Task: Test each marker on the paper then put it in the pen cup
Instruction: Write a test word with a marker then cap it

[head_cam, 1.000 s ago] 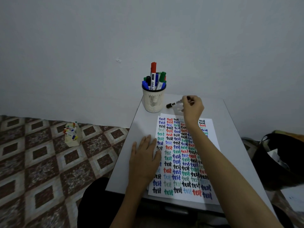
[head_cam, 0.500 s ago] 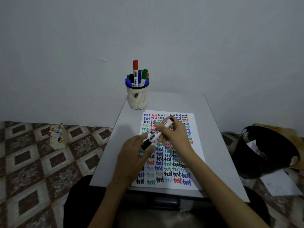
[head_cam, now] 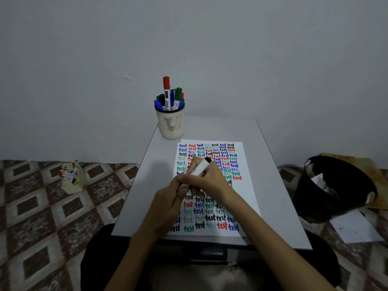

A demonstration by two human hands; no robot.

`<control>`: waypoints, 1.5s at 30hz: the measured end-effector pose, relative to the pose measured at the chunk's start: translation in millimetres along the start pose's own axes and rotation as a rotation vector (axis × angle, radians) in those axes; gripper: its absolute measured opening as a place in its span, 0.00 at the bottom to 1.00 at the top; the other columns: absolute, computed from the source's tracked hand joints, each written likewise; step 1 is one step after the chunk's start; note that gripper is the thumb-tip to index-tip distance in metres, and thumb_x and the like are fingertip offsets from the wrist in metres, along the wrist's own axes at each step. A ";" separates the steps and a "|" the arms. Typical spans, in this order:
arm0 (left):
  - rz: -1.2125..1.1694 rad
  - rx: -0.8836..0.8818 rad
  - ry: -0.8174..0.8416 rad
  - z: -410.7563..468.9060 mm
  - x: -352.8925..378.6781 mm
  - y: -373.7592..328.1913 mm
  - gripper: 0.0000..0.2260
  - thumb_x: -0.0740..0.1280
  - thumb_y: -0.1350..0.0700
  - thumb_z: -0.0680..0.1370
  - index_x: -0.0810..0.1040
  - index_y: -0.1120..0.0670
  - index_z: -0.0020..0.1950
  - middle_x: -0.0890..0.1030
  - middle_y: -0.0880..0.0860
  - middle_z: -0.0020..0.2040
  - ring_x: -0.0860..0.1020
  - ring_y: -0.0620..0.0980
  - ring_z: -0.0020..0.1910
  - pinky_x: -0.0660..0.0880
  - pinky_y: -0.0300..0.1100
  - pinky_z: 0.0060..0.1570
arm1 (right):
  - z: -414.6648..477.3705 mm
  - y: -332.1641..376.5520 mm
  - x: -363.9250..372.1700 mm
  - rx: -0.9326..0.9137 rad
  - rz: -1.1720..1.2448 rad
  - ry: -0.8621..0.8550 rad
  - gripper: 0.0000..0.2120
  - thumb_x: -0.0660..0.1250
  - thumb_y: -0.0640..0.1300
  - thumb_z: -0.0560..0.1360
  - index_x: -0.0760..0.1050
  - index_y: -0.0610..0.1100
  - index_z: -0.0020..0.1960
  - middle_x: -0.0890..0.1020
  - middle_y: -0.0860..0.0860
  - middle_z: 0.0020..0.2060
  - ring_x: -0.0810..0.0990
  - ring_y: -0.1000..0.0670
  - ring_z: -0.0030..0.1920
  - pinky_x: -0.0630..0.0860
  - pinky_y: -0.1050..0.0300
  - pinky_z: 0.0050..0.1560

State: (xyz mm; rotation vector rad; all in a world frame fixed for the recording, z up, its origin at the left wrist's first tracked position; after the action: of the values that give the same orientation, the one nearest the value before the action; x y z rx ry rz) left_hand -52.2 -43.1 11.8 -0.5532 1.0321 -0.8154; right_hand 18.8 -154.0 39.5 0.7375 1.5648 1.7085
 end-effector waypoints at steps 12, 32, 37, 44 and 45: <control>-0.021 0.067 -0.074 0.0 -4.2 1.7 0.11 0.57 0.44 0.79 0.72 0.46 0.57 0.74 0.44 0.29 0.71 0.42 0.22 0.64 0.28 0.26 | 3.5 12.4 -10.6 -0.063 -0.033 0.120 0.12 0.74 0.37 0.71 0.73 0.32 0.43 0.79 0.35 0.35 0.78 0.43 0.29 0.75 0.56 0.27; 0.335 -0.020 0.130 3.7 16.4 28.8 0.31 0.52 0.35 0.74 0.57 0.46 0.75 0.64 0.43 0.72 0.60 0.40 0.72 0.44 0.48 0.75 | -21.5 -32.0 -120.7 0.004 0.167 -0.514 0.16 0.72 0.29 0.69 0.66 0.39 0.34 0.73 0.42 0.24 0.70 0.49 0.17 0.65 0.65 0.19; 0.402 0.044 0.119 3.8 17.8 31.4 0.28 0.51 0.37 0.76 0.68 0.50 0.70 0.69 0.45 0.69 0.64 0.41 0.70 0.47 0.51 0.75 | -18.5 -39.3 -121.0 -0.017 -0.012 -0.559 0.16 0.69 0.26 0.70 0.65 0.39 0.33 0.70 0.45 0.27 0.70 0.54 0.21 0.69 0.64 0.23; 0.418 0.047 0.113 3.4 17.9 31.2 0.27 0.51 0.37 0.76 0.70 0.50 0.69 0.69 0.44 0.69 0.64 0.41 0.70 0.48 0.52 0.74 | -17.2 -42.0 -122.0 -0.024 -0.104 -0.552 0.17 0.68 0.25 0.69 0.66 0.40 0.31 0.70 0.45 0.26 0.69 0.53 0.24 0.69 0.64 0.25; 0.420 0.043 0.113 3.6 17.9 31.6 0.27 0.51 0.37 0.76 0.70 0.50 0.69 0.69 0.44 0.69 0.64 0.41 0.70 0.48 0.52 0.74 | -16.9 -42.4 -121.7 -0.026 -0.117 -0.544 0.17 0.68 0.24 0.69 0.66 0.40 0.31 0.71 0.45 0.26 0.69 0.54 0.24 0.69 0.64 0.25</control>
State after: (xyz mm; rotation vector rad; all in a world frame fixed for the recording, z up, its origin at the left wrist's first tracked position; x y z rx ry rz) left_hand -33.8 -38.7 -19.4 -0.2401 1.1803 -0.4982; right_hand 82.9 -260.4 0.9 0.9781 1.1772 1.2953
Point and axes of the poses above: each hand's wrist, its own z-axis towards the middle knuckle, its own x-axis out of the palm, y = z × x, the point moved 4 cm from there along z, towards the middle knuckle
